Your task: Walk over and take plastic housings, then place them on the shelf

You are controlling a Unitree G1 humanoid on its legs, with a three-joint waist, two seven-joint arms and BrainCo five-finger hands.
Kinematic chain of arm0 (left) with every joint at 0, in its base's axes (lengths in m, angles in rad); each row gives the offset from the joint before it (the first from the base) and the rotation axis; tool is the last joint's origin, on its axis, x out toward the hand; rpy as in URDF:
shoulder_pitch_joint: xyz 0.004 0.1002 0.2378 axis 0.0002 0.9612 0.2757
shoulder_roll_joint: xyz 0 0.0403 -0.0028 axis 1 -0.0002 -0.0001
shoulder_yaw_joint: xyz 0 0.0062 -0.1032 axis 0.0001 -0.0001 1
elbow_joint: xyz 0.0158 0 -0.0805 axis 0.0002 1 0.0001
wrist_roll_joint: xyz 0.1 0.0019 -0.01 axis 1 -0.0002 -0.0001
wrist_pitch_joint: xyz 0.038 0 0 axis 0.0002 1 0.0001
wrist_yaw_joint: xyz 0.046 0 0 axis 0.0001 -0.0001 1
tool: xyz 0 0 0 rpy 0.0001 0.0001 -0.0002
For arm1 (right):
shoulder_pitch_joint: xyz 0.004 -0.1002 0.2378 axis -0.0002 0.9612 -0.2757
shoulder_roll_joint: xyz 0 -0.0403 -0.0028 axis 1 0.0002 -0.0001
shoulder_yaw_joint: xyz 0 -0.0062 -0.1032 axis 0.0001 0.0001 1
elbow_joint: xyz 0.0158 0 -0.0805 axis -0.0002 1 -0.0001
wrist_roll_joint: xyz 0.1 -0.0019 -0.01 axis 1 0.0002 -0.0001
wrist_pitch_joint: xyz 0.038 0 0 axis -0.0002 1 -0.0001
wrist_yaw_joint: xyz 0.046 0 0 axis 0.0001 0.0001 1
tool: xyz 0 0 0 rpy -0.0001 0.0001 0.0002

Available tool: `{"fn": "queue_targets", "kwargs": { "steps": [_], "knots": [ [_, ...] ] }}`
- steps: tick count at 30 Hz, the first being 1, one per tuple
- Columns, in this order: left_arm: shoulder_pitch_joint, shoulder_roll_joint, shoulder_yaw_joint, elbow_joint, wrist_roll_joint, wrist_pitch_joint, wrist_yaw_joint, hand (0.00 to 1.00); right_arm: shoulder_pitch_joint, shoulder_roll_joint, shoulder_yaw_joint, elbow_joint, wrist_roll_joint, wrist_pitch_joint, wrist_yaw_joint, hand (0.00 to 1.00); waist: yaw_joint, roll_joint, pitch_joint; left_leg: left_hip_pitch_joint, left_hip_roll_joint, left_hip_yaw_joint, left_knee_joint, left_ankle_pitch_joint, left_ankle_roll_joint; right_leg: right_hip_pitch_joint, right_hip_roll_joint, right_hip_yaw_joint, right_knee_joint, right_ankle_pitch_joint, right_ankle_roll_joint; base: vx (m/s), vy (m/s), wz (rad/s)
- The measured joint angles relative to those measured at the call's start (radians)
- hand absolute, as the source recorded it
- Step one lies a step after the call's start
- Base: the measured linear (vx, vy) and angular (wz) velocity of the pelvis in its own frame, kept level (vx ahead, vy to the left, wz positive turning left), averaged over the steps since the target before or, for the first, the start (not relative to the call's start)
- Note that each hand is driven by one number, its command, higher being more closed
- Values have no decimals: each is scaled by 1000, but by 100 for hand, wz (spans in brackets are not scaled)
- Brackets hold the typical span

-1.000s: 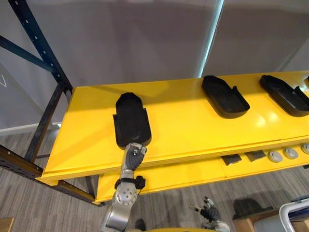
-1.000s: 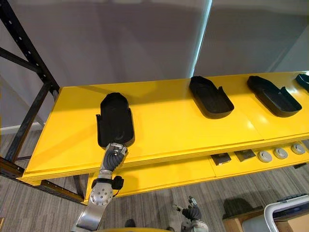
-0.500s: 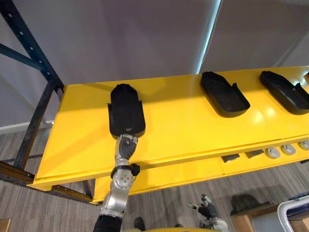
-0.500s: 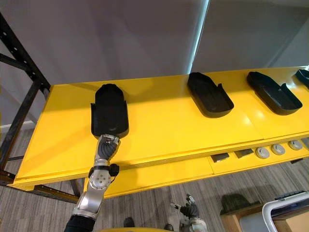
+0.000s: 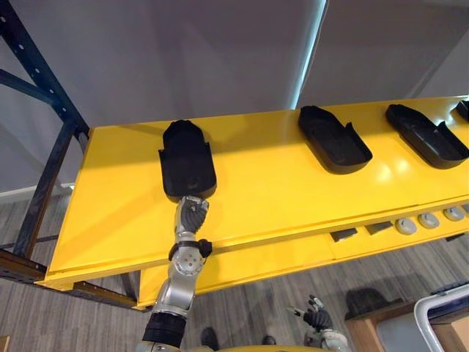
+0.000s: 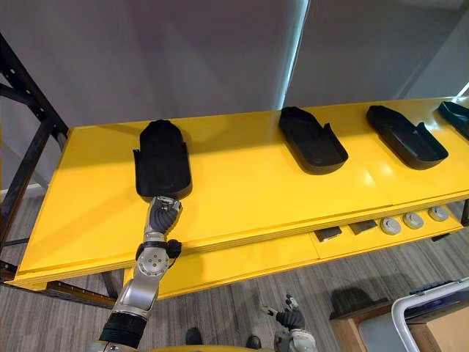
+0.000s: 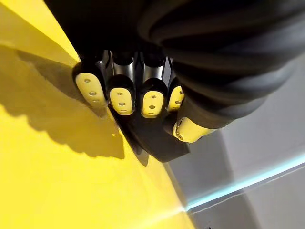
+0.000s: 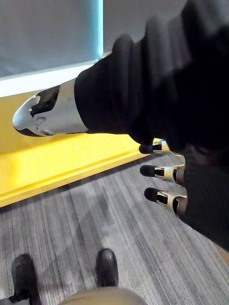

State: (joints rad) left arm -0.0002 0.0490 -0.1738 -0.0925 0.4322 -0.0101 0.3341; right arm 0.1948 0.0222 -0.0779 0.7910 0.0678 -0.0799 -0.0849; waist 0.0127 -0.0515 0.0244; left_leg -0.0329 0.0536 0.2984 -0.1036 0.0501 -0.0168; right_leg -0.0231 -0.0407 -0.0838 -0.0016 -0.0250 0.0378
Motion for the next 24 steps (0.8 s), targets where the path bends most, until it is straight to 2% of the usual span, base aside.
{"fn": "queue_targets", "kwargs": {
  "steps": [2, 5, 9, 11, 12, 16, 17, 20, 21, 22, 23, 24],
  "knots": [
    [30, 15, -29, -157, -11, -44, -1, 100, 2, 0, 0, 13, 0, 0, 0, 0, 2, -4, 1, 0, -1, -5, 1, 0, 0, 2, -1, -3, 1, 0, 0, 24, 14, 9],
    [57, 21, 22, -385, -60, -108, 4, 100, 3, 2, -1, 14, 0, -6, -2, 0, 1, 1, 4, 7, -4, -32, 0, 0, 1, 22, -3, -29, 1, 0, 2, 20, 1, 25],
    [118, 27, 241, -592, -189, -200, 119, 100, -3, 3, -1, 17, 0, -11, -3, 0, 8, 19, 15, 12, -2, -98, 0, -8, 2, 47, -2, -78, 22, -5, 8, 0, 4, 50],
    [156, 18, 346, -611, -249, -228, 160, 100, -4, 2, -2, 19, 0, -10, -3, 0, 14, 24, 17, 11, -3, -118, 0, -7, 3, 56, -3, -101, 26, -6, 8, -31, 13, 36],
    [186, 5, 414, -610, -300, -243, 184, 100, -6, 1, -2, 19, -1, -10, -4, 0, 29, 27, 20, 8, -5, -134, -1, -8, 3, 61, -5, -111, 35, -13, 9, -43, 9, 28],
    [303, -53, 559, -585, -439, -268, 225, 100, -3, 5, 0, 20, -3, -5, -8, 0, 32, 14, 13, 1, -26, -169, -1, -6, 5, 75, -26, -157, 40, -51, 12, -5, 2, 42],
    [372, -84, 604, -509, -507, -270, 235, 100, -5, 4, 0, 19, -4, 0, -9, 0, 34, 17, 14, 1, -32, -184, -1, -6, 5, 82, -30, -170, 41, -57, 12, 2, 1, 24],
    [422, -116, 635, -361, -549, -240, 226, 100, -11, 5, 0, 18, -11, 5, -8, 0, 34, 17, 13, 3, -35, -189, 0, -4, 8, 92, -35, -191, 42, -68, 16, 6, -5, 24],
    [435, -133, 644, -257, -576, -203, 197, 0, -14, 3, 6, 18, -17, 13, -8, 0, 35, 14, 12, 3, -35, -185, 0, -4, 8, 92, -37, -196, 48, -74, 14, 17, -4, 14],
    [440, -144, 645, -137, -590, -168, 165, 0, -18, -1, 16, 17, -22, 17, -7, 0, 37, 9, 9, 4, -35, -183, 1, -4, 8, 91, -38, -197, 53, -78, 13, 20, -2, 7],
    [441, -144, 645, -73, -593, -152, 154, 0, -21, -1, 18, 17, -22, 18, -6, 0, 38, 7, 8, 5, -35, -181, 2, -4, 8, 91, -38, -196, 53, -78, 12, 31, 3, -4],
    [441, -144, 641, 43, -580, -113, 113, 0, -28, 1, 18, 17, -23, 20, -4, 0, 38, 2, 5, 6, -35, -171, 6, -4, 8, 91, -39, -193, 53, -78, 12, 50, 7, -9]
  ]
}}
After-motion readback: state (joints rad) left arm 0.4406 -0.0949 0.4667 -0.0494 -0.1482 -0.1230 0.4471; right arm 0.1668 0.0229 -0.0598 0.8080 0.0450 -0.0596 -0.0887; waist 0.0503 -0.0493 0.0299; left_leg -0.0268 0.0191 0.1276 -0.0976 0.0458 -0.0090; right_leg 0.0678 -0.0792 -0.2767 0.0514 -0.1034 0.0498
